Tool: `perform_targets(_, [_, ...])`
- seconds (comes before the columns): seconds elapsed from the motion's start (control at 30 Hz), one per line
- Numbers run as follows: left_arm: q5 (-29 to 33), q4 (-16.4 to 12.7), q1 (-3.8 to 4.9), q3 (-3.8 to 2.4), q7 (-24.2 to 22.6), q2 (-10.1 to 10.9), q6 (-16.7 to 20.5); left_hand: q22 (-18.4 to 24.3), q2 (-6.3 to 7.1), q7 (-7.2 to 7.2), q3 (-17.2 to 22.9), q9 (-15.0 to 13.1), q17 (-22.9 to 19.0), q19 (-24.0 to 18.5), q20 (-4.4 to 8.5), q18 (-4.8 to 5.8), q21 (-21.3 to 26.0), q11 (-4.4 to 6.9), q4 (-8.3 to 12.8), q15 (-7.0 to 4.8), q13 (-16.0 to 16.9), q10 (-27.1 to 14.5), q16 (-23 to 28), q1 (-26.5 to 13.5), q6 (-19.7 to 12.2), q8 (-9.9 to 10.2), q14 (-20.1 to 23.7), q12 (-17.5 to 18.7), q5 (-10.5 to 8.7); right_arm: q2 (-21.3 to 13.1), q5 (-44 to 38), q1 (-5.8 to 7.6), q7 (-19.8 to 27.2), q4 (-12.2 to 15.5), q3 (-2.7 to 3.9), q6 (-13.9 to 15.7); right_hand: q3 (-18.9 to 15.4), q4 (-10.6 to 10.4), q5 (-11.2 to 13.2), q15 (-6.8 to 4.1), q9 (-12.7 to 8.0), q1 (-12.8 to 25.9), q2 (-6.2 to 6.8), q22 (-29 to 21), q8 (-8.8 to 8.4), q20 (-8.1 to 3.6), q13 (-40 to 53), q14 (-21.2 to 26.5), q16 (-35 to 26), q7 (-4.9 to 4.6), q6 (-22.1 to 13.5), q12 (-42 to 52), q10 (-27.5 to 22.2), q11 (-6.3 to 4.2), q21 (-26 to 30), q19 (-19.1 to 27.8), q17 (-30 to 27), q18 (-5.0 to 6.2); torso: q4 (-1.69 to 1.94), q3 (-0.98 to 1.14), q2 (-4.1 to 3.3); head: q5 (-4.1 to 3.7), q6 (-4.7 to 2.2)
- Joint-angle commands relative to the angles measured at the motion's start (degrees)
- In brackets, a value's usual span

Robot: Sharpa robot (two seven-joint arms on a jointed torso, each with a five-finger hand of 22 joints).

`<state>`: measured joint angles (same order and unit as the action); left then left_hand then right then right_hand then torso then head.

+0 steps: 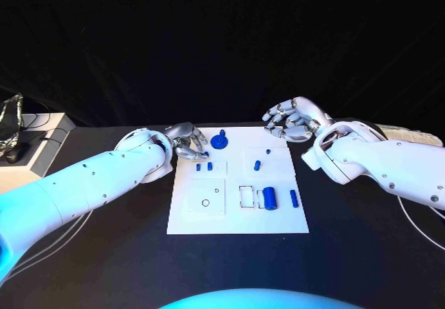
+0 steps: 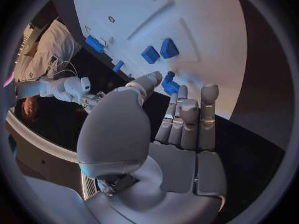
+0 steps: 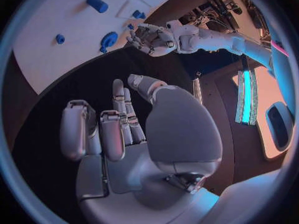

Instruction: Assemble the parts on the task board

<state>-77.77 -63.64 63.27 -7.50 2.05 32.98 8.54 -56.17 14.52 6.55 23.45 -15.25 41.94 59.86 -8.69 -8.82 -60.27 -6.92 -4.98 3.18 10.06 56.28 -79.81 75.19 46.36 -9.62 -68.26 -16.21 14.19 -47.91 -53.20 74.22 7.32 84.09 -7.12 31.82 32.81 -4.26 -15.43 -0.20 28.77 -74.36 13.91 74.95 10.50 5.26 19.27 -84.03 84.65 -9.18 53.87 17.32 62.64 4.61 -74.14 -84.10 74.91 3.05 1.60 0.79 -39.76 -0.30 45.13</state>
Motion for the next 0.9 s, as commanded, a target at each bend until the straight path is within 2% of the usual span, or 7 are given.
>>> perform_targets(0.03, [0.0, -0.9, -0.22, -1.02, -0.2, 0.9, -2.2, 0.5, -0.94, -0.03, -3.3, 0.2, -1.0, -0.3, -0.14, -0.32, 0.6, -0.16, -1.1, 0.01, 0.6, -1.0, 0.0, 1.4, -0.2, 0.2, 0.8, -0.7, -0.13, 0.0, -0.5, 0.0, -0.1, -0.4, 0.03, -0.5, -0.2, -0.3, 0.0, 0.46, 0.0, 0.2, 0.39, 9.1, -0.28, 0.46, -0.3, -3.3, -0.2, -0.29, -0.1, -0.5, -0.3, 0.41, 0.2, -1.8, 3.4, -0.03, 0.12, -0.02, 0.12, 0.0, -0.08])
perform_targets(0.17, [3.8, -2.1, -1.16, -3.76, -0.7, 2.6, -3.6, 1.5, -1.89, 0.57, -7.2, 0.4, -4.7, -1.0, -0.4, -0.5, 1.7, -0.52, -2.8, 0.33, 1.0, -2.9, 0.8, 3.3, -0.1, 0.3, 2.9, -1.3, -0.07, 0.1, -1.3, 0.0, -1.0, -1.3, 0.03, -1.2, -0.2, -0.2, 0.1, 0.53, -0.1, 0.1, 0.46, 9.1, -0.33, 0.51, -0.6, -3.3, -0.2, -0.34, -0.1, -0.8, -0.4, 0.48, 0.2, -1.8, 3.4, -0.03, 0.03, 0.0, 0.13, -0.01, -0.22])
perform_targets(0.2, [5.4, -2.4, -1.38, -4.4, -1.0, 3.2, -3.7, 3.4, -2.49, 0.89, -10.4, 0.5, -13.4, -3.0, -0.76, -0.91, 3.7, -0.93, -4.4, 0.69, 1.1, -4.5, 3.6, 4.1, 0.3, 0.2, 8.0, -1.5, 0.11, 0.2, -1.8, 0.0, -1.5, -1.6, 0.03, -1.5, -0.2, -0.1, 0.2, 0.55, -0.1, 0.0, 0.5, 9.1, -0.35, 0.53, -0.7, -3.3, -0.2, -0.35, -0.1, -0.9, -0.5, 0.5, 0.2, -1.7, 3.4, -0.03, -0.01, 0.0, 0.09, 0.03, -0.27])
perform_targets(0.3, [11.3, -3.0, -1.78, -5.76, -2.8, 4.6, -3.1, 6.4, -4.91, 1.87, -22.1, 0.6, -16.4, -6.0, -1.31, -1.64, 6.9, -1.32, -11.7, 1.14, 1.6, -6.5, 4.0, 6.5, 1.5, -0.8, 9.6, -3.6, 0.31, 0.4, -4.0, 0.0, -3.0, -2.4, 0.03, -2.5, -0.1, 0.0, 0.3, 0.57, 0.0, -0.2, 0.51, 9.1, -0.36, 0.56, -0.8, -3.3, -0.2, -0.37, -0.1, -1.0, -0.5, 0.52, 0.3, -1.7, 3.3, -0.01, -0.08, -0.01, 0.06, 0.06, -0.55])
perform_targets(0.47, [29.9, -3.5, -2.14, -6.88, -9.2, 7.3, -1.5, 9.5, -11.21, 4.06, -24.6, 1.1, -20.0, -8.5, -1.59, -1.79, 11.8, -1.29, -11.8, 1.35, 1.6, -7.2, 8.2, 5.1, 0.5, -2.0, 13.3, -6.1, 0.41, 1.0, -11.6, 0.0, -6.9, -3.9, 0.03, -5.6, 0.0, 0.4, 1.3, 0.94, -0.2, -0.7, 0.84, 8.9, -0.7, 0.84, -2.3, -3.2, -0.4, -0.7, -0.3, -2.7, -1.3, 0.97, 0.8, -1.6, 2.9, 0.06, 0.0, -0.07, 0.19, -0.23, -0.89])
perform_targets(0.57, [42.4, -4.0, -2.45, -7.11, -12.0, 9.0, -1.8, 11.5, -12.95, 5.09, -22.4, 1.3, -21.6, -8.7, -1.53, -1.71, 14.6, -1.29, -11.5, 1.33, 1.7, -5.9, 10.5, 7.9, 0.7, -3.0, 14.7, -8.3, 0.58, 1.6, -17.7, 0.0, -9.6, -5.0, 0.02, -8.1, 0.0, 0.6, 2.3, 1.22, -0.4, -0.9, 1.34, 8.8, -1.36, 1.07, -3.3, -3.1, -0.5, -0.91, -1.0, -3.9, -2.1, 1.33, 1.2, -1.5, 2.7, 0.11, -0.02, -0.13, 0.07, -0.34, -1.31])
perform_targets(0.9, [61.2, -8.3, -5.33, -7.58, -17.3, 13.8, -4.0, 15.4, -10.02, 5.05, -13.3, 1.9, -24.5, -8.5, -1.32, -1.72, 20.1, -0.98, -11.4, 1.12, -0.2, -2.6, 15.4, 12.8, 3.4, -6.5, 16.8, -9.4, 0.61, 4.1, -35.0, -0.33, -15.2, -7.4, -0.09, -14.8, -0.7, 0.7, 5.2, 1.3, -0.8, -1.1, 2.07, 8.8, -2.47, 1.29, -5.0, -3.1, -0.6, -0.58, -1.9, -5.4, -2.6, 1.34, 1.1, -1.6, 2.5, 0.12, 0.33, -0.38, 0.44, -2.8, -1.7])
